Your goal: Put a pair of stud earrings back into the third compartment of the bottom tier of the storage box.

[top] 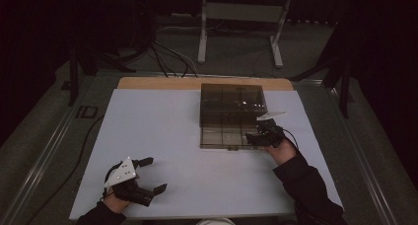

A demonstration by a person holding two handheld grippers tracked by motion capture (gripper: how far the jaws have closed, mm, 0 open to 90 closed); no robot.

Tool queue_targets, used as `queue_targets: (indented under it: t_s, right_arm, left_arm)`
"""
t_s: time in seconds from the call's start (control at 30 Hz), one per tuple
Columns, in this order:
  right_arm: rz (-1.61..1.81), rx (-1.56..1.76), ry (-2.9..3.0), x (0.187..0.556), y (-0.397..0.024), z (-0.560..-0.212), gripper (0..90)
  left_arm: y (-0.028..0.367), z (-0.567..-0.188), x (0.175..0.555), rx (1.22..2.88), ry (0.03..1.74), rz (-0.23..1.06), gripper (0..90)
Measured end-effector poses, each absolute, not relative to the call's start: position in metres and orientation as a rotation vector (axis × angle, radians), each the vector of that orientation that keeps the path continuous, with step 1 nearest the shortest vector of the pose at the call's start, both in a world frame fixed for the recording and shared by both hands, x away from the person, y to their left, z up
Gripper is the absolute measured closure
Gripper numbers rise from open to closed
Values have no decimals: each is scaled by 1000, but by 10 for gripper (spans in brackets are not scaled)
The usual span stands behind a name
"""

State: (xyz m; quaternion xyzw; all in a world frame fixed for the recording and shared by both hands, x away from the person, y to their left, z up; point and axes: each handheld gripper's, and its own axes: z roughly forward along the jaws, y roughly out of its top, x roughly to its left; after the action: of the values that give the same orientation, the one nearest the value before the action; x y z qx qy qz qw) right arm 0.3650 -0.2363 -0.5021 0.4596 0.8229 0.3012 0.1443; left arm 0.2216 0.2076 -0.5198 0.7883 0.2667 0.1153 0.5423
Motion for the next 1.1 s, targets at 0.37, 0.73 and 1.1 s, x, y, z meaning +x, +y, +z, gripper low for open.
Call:
queue_targets:
  t_s: [0.37, 0.73, 1.1]
  right_arm:
    - [918, 1328, 2307, 348, -240, -486, 203]
    - [948, 1338, 2317, 333, -245, -484, 0]
    - [956, 1335, 2301, 317, -248, -494, 0]
  left_arm:
    - [207, -520, 221, 1870, 632, 272, 7]
    - [207, -520, 222, 1873, 632, 270, 8]
    - [207, -520, 221, 1874, 629, 270, 8]
